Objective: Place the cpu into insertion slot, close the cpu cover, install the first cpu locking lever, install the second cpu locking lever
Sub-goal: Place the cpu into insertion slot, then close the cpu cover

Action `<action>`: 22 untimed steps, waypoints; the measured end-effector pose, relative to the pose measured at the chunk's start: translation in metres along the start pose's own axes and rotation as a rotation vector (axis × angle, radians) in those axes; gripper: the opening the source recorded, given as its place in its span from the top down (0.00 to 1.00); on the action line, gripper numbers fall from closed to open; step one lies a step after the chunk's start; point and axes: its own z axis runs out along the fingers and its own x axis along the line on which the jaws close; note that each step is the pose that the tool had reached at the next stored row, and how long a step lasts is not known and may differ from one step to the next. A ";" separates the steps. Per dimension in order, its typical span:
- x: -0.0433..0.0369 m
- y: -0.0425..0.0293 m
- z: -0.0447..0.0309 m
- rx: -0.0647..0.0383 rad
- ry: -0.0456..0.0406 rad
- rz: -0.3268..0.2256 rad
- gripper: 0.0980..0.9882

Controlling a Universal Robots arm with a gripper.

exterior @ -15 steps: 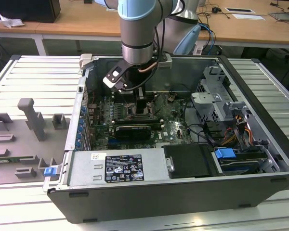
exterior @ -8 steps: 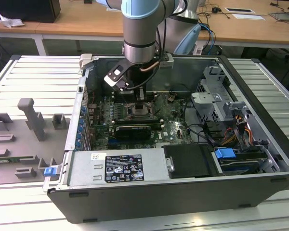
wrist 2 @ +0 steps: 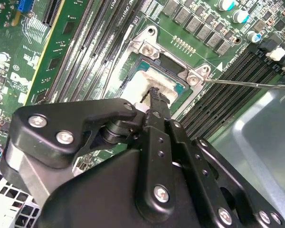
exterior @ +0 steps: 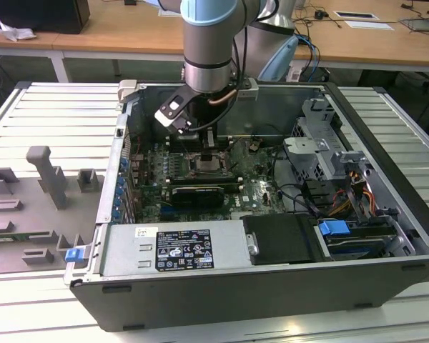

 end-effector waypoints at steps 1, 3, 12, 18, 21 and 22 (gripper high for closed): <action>0.0000 0.0000 -0.0003 0.000 0.0000 0.000 0.99; 0.0000 0.0000 -0.0006 0.000 0.0001 0.000 0.99; -0.0003 0.0017 -0.0032 0.001 0.0006 0.000 0.99; -0.0004 0.0017 -0.0043 0.001 0.0004 0.000 0.99; -0.0004 0.0018 -0.0050 0.001 0.0004 0.000 0.99; -0.0004 0.0018 -0.0051 0.001 0.0004 0.000 0.99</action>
